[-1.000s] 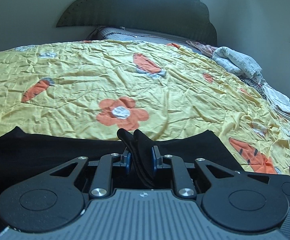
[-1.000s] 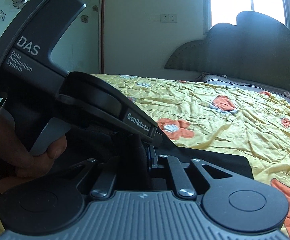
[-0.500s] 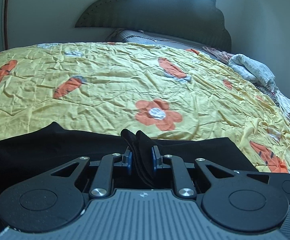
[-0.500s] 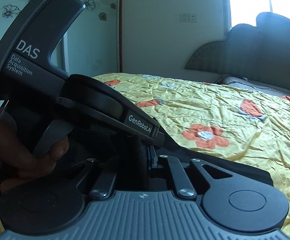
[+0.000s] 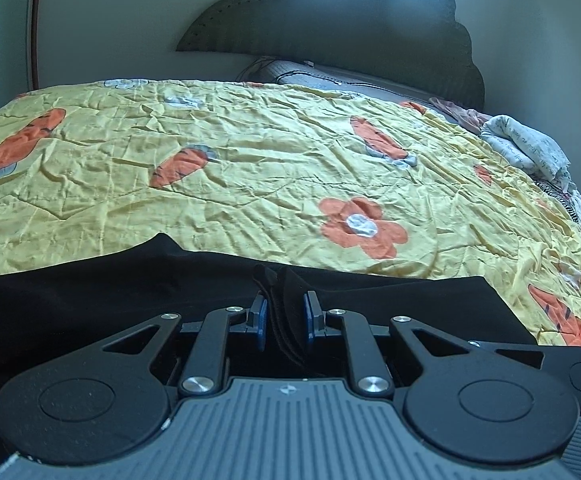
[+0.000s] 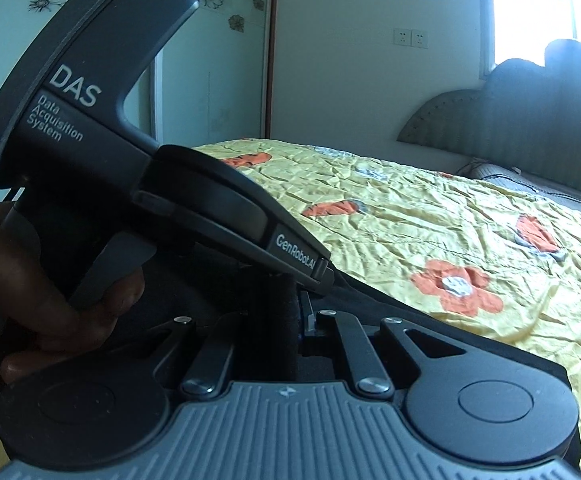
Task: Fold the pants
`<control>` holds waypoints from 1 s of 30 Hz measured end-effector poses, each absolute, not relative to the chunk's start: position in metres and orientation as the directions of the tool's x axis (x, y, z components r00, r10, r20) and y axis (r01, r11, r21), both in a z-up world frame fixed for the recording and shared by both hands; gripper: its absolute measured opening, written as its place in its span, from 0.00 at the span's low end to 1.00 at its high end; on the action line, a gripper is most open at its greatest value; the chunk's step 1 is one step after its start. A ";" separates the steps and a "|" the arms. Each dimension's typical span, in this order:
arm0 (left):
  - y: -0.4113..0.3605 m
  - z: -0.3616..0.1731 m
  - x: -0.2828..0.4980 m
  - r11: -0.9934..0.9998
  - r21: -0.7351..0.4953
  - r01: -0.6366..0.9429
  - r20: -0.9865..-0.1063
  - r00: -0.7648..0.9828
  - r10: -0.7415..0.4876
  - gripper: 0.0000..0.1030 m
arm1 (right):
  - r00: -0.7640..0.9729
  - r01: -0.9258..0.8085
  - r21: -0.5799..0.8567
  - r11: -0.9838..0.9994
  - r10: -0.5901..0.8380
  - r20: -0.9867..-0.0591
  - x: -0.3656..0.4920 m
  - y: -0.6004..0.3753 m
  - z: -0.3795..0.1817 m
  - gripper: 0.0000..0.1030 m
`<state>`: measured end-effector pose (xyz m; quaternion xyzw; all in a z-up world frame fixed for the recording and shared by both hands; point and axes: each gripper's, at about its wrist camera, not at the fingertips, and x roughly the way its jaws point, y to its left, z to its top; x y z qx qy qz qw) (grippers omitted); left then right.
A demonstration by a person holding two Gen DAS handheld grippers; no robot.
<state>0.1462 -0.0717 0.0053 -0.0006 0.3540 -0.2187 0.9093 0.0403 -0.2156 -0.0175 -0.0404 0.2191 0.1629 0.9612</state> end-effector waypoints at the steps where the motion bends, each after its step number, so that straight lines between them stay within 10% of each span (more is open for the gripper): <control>1: -0.071 0.005 0.146 0.905 -0.153 0.396 -0.644 0.655 -0.395 0.17 | 0.850 -0.333 -0.010 0.943 0.296 -0.435 0.040 -0.217 -0.018 0.08; 30: -0.060 0.000 0.152 0.920 -0.153 0.360 -0.651 0.664 -0.368 0.17 | 0.837 -0.366 -0.038 0.930 0.311 -0.450 0.050 -0.201 -0.019 0.08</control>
